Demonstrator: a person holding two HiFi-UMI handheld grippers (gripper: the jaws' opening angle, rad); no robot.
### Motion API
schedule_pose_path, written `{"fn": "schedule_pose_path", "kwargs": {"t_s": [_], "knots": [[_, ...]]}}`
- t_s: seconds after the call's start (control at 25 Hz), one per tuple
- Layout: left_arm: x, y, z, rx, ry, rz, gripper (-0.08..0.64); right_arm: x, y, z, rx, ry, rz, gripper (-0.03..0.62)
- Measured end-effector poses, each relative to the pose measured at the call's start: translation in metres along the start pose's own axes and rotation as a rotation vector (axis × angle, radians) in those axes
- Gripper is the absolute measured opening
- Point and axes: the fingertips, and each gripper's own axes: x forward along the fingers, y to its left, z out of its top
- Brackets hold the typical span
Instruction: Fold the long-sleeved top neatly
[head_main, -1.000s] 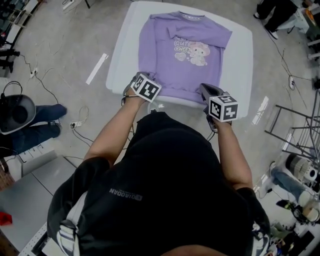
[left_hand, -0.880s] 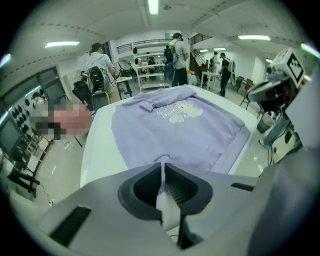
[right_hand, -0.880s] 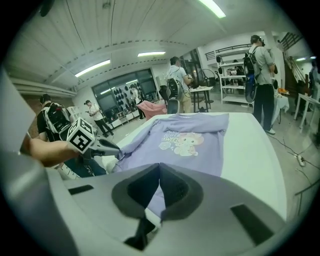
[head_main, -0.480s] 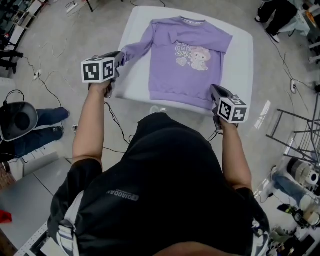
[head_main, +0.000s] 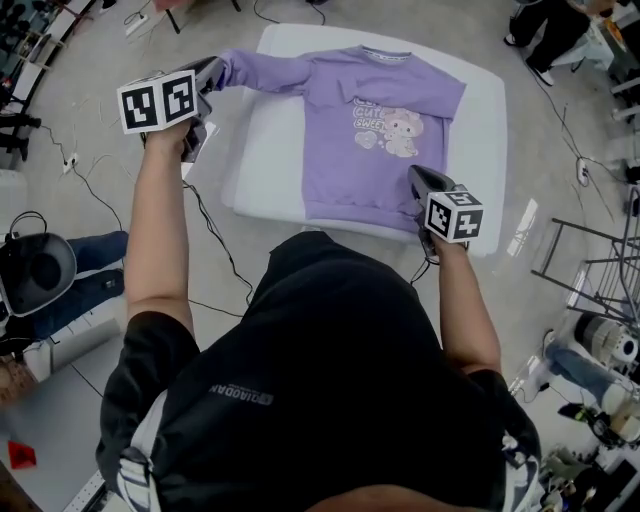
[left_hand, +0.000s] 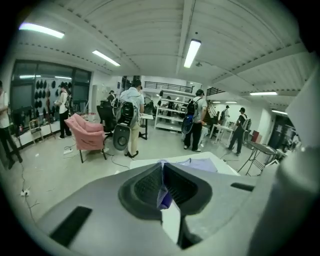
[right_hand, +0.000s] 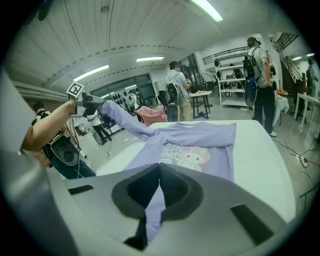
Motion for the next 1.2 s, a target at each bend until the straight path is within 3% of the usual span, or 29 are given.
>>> {"fn": "schedule_pose_path", "kwargs": {"t_s": [0.24,0.48,0.6,0.84,1.2], "knots": [[0.046,-0.085,0.038,0.106,0.017,-0.230,0.020,0.009,0.000,0.019,0.043,-0.053,-0.026,0.006],[0.096,-0.174,0.054,0.237,0.098,-0.332,0.020,-0.008,-0.008,0.019,0.081,-0.084,-0.014,0.006],[0.129,-0.204,0.048,0.291,0.179,-0.327,0.020,-0.019,-0.022,0.015,0.062,-0.064,-0.013,0.006],[0.202,-0.248,0.010,0.320,0.343,-0.270,0.020,-0.045,-0.060,-0.004,0.073,-0.038,-0.019,0.006],[0.284,-0.288,-0.041,0.281,0.485,-0.216,0.020,-0.057,-0.097,-0.022,0.088,-0.007,-0.021,0.006]]}}
